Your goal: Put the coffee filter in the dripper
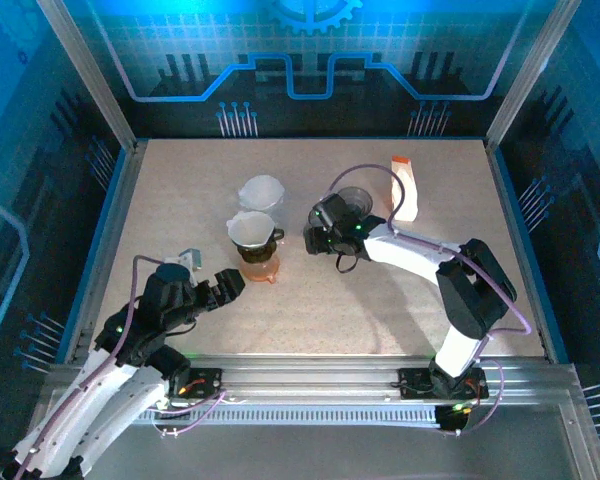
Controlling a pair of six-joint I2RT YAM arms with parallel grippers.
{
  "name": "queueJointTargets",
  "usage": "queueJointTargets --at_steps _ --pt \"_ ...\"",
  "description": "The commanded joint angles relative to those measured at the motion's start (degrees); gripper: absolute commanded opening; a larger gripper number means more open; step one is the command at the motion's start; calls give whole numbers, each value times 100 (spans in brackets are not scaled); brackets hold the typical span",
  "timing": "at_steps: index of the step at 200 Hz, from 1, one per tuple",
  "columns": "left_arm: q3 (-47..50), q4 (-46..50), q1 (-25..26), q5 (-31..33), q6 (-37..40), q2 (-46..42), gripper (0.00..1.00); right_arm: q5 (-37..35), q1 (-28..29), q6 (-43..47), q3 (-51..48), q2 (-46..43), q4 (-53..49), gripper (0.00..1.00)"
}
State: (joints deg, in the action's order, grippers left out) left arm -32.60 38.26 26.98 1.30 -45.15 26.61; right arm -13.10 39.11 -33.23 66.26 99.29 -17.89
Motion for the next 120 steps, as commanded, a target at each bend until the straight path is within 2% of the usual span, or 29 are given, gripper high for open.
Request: queueJointTargets --at_steps 1,59,89,120 --pt "96 -71 -53 15 -126 -16 99 -319 52 -171 184 195 16 60" --pt "96 -82 -53 6 -125 -16 99 -217 35 31 44 133 -8 31" --pt "61 -73 -53 2 -110 -16 99 -54 43 127 -214 -198 -42 22" --pt "26 -17 -53 15 -91 -26 99 168 160 282 -646 -812 -280 19"
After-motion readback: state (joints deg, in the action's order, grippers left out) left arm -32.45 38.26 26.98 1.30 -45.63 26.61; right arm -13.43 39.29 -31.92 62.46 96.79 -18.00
